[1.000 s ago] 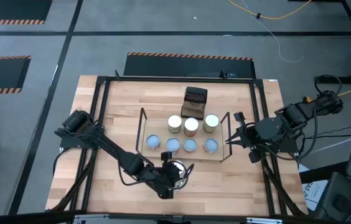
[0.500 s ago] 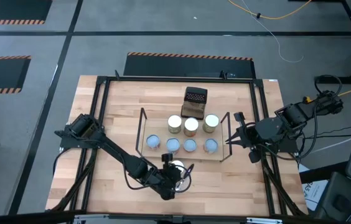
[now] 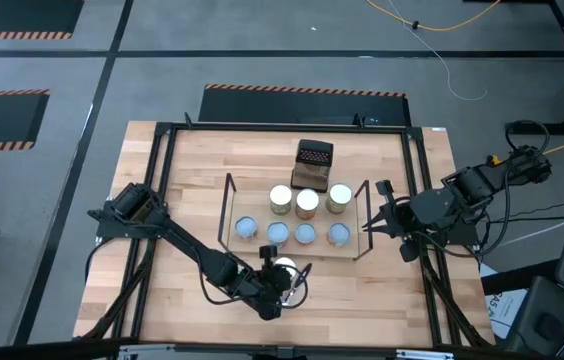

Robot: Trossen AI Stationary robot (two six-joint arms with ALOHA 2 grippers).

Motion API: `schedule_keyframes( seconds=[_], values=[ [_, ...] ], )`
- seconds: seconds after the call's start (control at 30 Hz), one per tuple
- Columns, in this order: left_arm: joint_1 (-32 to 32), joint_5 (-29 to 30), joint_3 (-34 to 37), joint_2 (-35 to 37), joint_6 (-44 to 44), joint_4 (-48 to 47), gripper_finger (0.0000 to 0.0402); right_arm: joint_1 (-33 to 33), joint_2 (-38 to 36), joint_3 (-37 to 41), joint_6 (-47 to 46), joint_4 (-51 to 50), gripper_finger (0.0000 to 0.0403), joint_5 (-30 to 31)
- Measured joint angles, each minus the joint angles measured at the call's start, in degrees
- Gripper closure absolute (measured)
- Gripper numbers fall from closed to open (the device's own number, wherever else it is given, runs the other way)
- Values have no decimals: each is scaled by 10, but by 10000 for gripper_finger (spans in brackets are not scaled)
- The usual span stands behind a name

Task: Pick and place cans onto a shelf
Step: Put the canned tomatoes on the shelf

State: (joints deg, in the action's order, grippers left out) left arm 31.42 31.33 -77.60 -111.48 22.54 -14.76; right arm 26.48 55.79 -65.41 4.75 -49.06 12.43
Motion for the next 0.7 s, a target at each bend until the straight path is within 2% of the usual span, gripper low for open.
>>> schedule_keyframes(
  seconds=[0.2, 0.43, 0.7],
  values=[
    [2, -4, 0, 0, 1, -1, 395, 0, 0, 0, 0, 0, 369, 0],
    [3, -9, 0, 9, 14, -5, 398, 0, 0, 0, 0, 0, 369, 0],
    [3, -13, 1, 58, 13, -4, 399, 0, 0, 0, 0, 0, 369, 0]
  ],
)
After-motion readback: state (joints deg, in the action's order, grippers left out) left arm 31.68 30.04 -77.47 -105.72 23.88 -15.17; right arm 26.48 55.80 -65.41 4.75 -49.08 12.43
